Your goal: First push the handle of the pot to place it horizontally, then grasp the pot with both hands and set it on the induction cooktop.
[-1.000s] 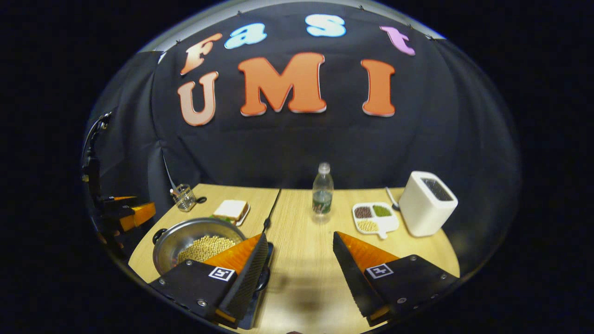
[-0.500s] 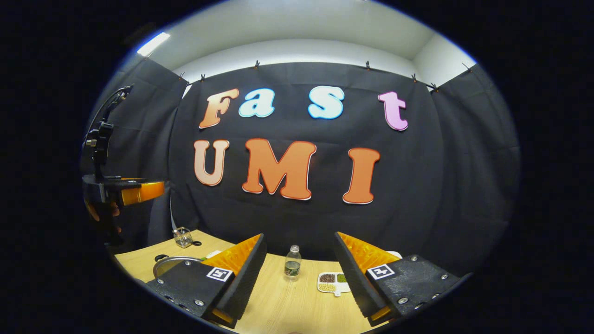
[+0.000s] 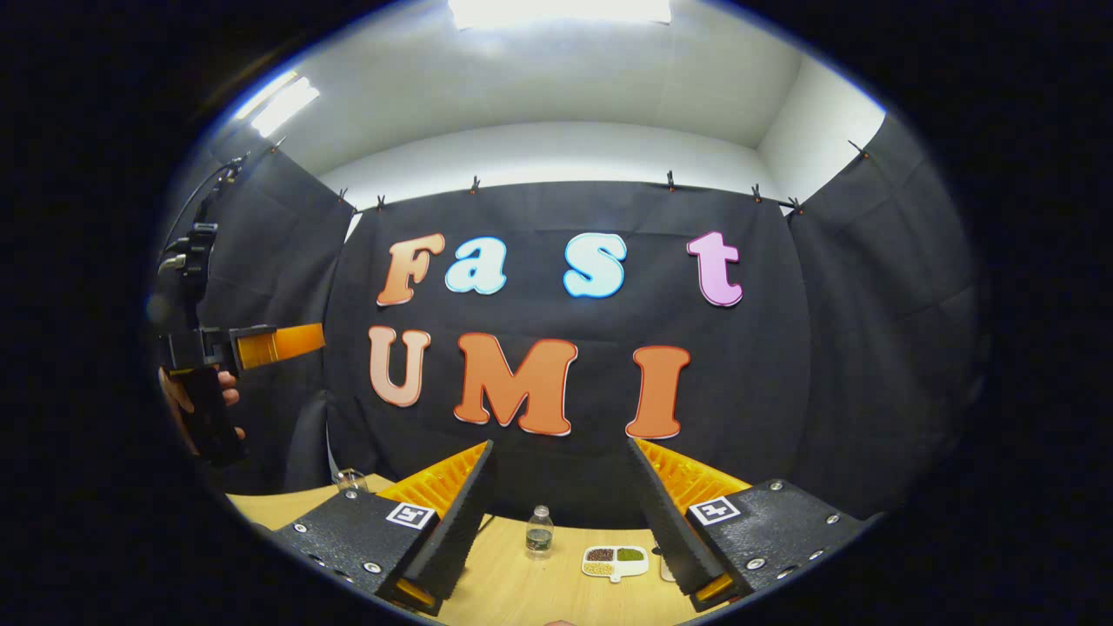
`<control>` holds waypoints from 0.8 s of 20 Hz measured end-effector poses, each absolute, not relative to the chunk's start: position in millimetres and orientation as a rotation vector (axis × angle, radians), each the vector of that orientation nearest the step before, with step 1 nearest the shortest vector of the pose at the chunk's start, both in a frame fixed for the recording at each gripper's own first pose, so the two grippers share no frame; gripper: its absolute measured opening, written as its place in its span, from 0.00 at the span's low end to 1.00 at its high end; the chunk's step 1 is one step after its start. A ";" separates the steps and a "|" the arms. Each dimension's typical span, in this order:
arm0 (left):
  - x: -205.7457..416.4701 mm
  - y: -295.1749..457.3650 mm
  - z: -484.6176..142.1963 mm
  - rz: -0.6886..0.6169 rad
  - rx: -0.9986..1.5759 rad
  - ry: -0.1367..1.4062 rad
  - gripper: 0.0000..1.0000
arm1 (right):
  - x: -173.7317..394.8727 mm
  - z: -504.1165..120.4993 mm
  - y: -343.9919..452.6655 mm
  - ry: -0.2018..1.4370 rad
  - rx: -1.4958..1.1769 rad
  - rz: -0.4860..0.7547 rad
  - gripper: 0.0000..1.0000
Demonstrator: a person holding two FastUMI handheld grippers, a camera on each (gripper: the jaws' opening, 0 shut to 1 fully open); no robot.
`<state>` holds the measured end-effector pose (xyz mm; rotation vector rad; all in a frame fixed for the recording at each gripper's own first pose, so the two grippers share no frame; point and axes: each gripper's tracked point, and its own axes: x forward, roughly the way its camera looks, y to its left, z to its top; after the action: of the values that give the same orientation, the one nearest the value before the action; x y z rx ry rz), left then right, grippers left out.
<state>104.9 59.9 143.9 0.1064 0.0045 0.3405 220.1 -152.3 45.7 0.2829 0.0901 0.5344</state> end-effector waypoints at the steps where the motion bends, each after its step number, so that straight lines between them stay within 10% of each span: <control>1: 103.5 56.2 149.6 0.333 0.112 -0.005 0.96 | 217.5 50.7 -154.6 0.091 0.285 0.543 0.91; 16: 92.3 36.8 156.9 0.288 0.164 0.007 0.96 | 214.9 84.6 -175.8 0.023 0.220 0.526 0.93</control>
<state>92.3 36.8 156.9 0.1644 0.0065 0.2879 214.9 -175.8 84.6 0.2197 0.0233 0.5256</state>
